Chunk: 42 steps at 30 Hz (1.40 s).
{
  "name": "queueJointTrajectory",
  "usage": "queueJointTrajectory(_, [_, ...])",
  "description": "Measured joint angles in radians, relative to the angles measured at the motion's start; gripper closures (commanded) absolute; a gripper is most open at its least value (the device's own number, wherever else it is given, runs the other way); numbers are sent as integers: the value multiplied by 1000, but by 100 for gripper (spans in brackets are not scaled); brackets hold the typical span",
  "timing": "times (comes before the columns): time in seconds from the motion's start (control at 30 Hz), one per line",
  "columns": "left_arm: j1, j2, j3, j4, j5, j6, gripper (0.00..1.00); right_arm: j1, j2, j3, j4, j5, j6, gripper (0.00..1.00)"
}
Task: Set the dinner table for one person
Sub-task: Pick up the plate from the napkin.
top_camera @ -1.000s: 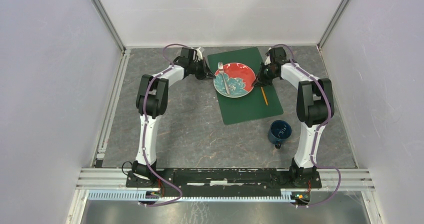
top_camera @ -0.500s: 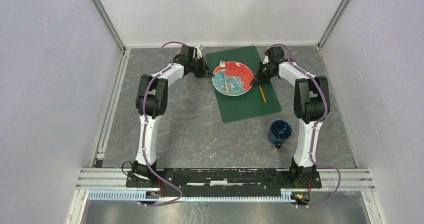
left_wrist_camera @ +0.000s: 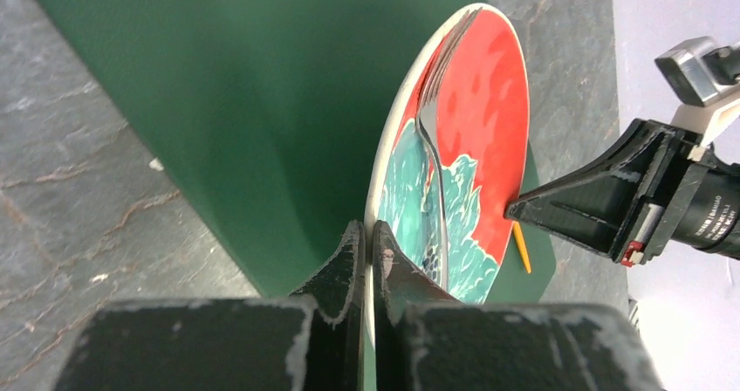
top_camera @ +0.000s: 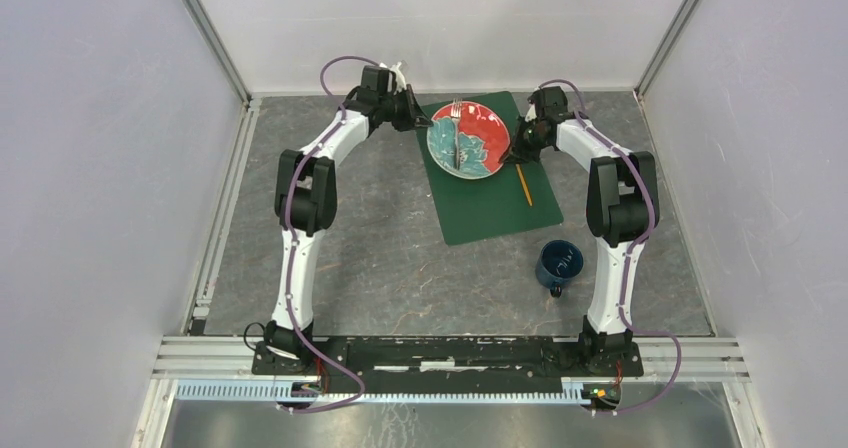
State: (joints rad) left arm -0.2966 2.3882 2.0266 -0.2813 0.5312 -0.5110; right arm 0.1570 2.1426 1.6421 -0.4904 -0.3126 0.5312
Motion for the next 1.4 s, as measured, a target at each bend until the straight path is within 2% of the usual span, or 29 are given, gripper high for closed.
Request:
queueJointTrajectory(0.23, [-23, 34, 41, 27, 4, -1, 98, -27, 0, -3, -13, 13, -5, 100])
queueJointTrajectory(0.67, [-104, 148, 83, 67, 37, -69, 98, -154, -66, -72, -24, 26, -37, 100])
queueJointTrajectory(0.9, [-132, 213, 179, 88, 51, -111, 98, -193, -109, -83, -26, 51, -62, 100])
queueJointTrajectory(1.4, [-196, 220, 207, 104, 125, -128, 98, -295, -216, -217, -30, 64, -92, 100])
